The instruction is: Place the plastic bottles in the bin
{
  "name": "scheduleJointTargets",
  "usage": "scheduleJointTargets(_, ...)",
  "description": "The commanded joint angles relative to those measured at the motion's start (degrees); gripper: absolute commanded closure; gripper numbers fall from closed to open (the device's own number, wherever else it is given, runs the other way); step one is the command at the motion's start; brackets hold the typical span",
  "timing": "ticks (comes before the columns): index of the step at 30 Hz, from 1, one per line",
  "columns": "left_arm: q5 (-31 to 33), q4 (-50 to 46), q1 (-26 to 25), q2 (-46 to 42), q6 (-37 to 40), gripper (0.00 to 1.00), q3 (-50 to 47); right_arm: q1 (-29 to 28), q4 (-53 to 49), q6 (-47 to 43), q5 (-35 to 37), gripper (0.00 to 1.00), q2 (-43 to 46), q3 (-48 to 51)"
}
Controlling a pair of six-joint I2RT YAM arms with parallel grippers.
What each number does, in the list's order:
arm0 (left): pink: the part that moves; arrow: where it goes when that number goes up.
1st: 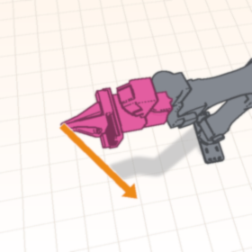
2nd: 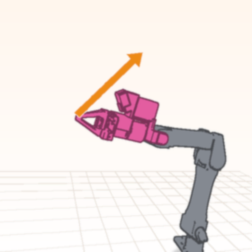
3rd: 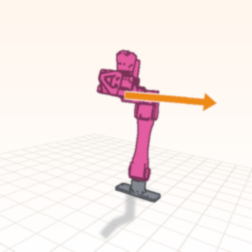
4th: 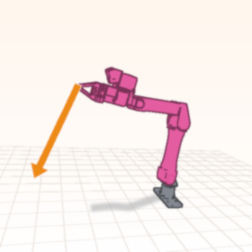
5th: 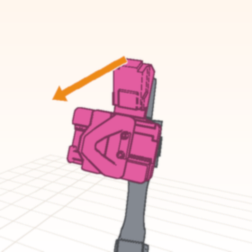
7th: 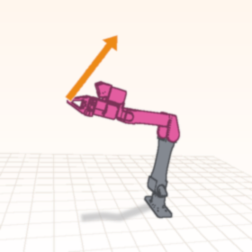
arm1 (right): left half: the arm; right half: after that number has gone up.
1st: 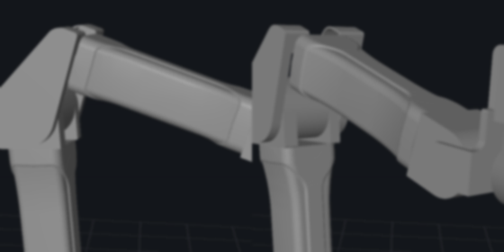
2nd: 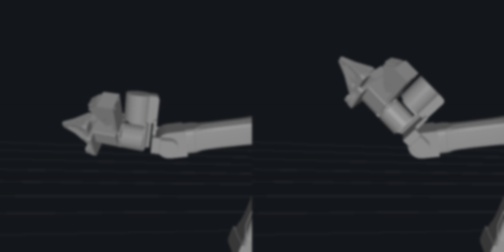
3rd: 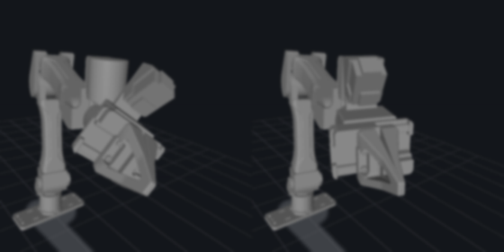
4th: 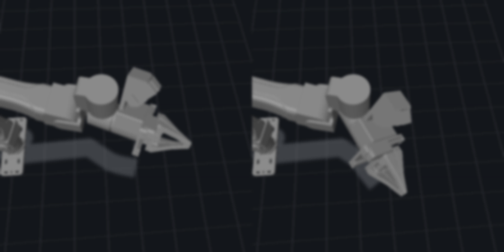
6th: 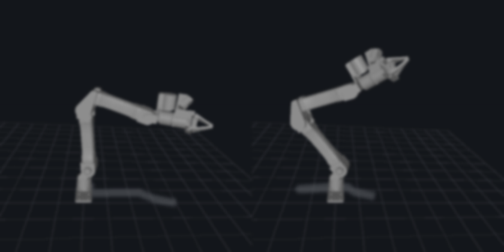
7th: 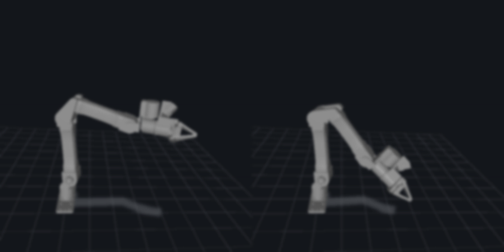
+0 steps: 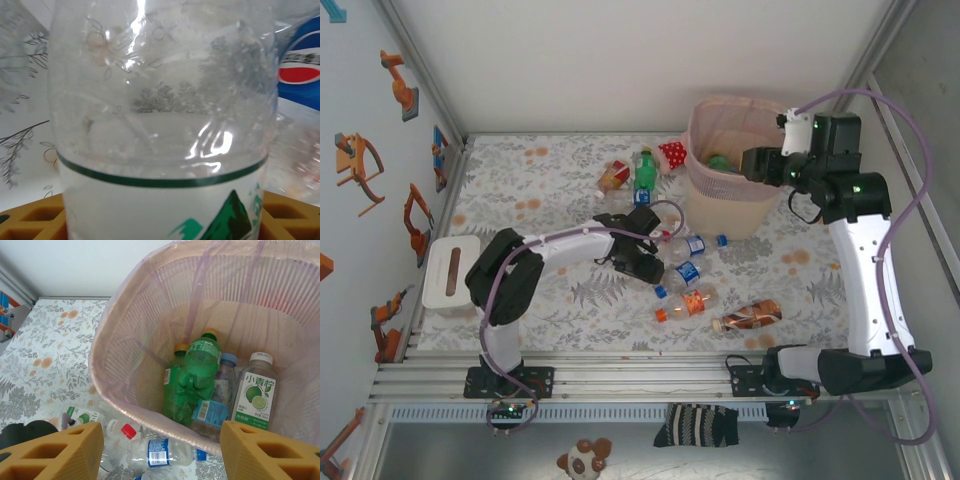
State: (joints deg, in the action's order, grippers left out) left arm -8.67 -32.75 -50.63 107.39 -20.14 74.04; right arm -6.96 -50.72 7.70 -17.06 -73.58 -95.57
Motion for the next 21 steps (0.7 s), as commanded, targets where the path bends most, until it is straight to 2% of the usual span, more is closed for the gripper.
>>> scheduleJointTargets(1,1.0,-1.4,0.2,-6.1,-0.3,0.38,-1.1,-0.3,0.6,1.3,-0.8,0.38,2.0,0.3)
scheduleJointTargets(5,1.9,-1.4,0.2,-10.9,-0.1,0.39,-1.8,-0.3,1.3,2.3,-2.2,0.38,2.6,0.5)
scheduleJointTargets(11,1.6,2.6,0.3,-19.0,0.7,0.41,-3.8,-0.3,5.9,5.8,-8.2,0.38,4.0,2.9)
scheduleJointTargets(21,-7.6,22.3,0.4,-32.6,2.0,0.42,-12.0,-0.6,20.4,14.2,-20.8,0.38,6.7,9.2)
